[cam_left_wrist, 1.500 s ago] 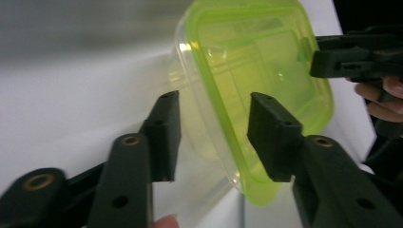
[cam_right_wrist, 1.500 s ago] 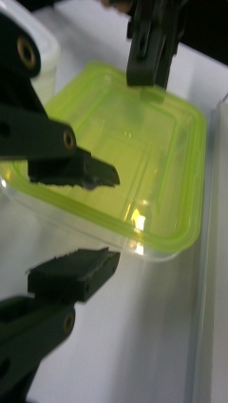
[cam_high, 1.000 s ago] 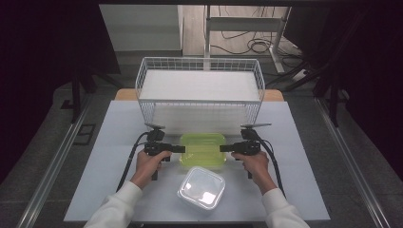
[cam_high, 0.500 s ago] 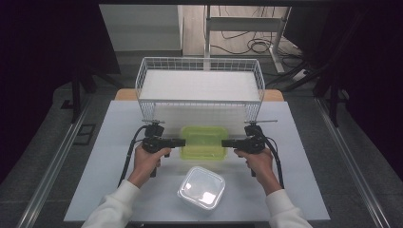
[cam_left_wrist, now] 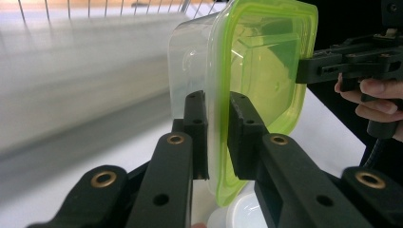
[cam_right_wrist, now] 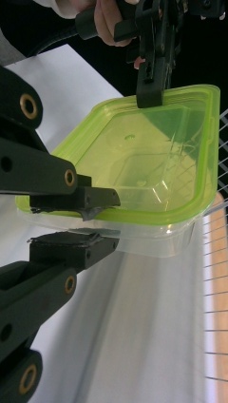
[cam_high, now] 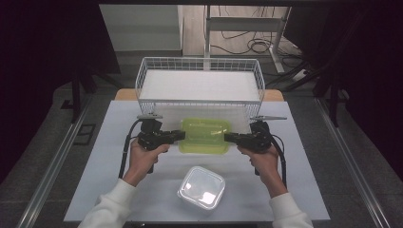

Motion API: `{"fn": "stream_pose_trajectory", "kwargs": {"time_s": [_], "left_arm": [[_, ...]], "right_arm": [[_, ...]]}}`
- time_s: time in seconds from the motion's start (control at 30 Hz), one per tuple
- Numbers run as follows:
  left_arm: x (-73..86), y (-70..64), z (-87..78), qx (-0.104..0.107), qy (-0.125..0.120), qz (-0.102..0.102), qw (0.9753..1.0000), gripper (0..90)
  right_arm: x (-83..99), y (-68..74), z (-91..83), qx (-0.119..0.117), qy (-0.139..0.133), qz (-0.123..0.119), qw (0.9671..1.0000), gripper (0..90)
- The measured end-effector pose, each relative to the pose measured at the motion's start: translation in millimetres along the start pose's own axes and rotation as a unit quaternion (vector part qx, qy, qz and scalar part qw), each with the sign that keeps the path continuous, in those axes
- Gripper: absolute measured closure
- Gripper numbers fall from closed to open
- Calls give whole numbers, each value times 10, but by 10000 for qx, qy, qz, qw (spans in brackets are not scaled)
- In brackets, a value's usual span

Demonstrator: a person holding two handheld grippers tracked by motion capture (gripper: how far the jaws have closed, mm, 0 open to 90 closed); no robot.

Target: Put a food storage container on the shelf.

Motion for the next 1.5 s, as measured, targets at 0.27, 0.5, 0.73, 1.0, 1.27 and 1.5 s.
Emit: {"fn": "stream_pose_trajectory", "kwargs": {"time_s": [0.27, 0.5, 0.73, 1.0, 1.27, 1.5], "left_arm": [[-55, -153, -212, -86, -311, 308, 9990, 796], [-66, -193, -277, -76, -400, 383, 9984, 796], [-97, -221, -330, -92, -479, 457, 9978, 796], [-152, -216, -363, -154, -464, 496, 9976, 797], [-267, -154, -370, -95, -498, 457, 9977, 797], [-454, -134, -449, -61, -540, 446, 9975, 797]], "right_arm": [[-87, 218, -195, 128, -274, -385, 9988, 785], [-118, 301, -257, 186, -343, -567, 9976, 784], [-147, 364, -306, 248, -418, -683, 9965, 784], [-187, 388, -304, 306, -381, -738, 9961, 782], [-309, 382, -312, 359, -422, -774, 9955, 782], [-488, 394, -351, 349, -485, -769, 9952, 782]]}}
Point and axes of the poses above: each handheld gripper's, and its own axes: z roughly forward along the jaws, x roughly out of its underside, y roughly to its left, the point moved 2 cm from there along z, roughly forward along the jaws, and after that the axes turned 10 degrees about y, right-handed, at the moved point
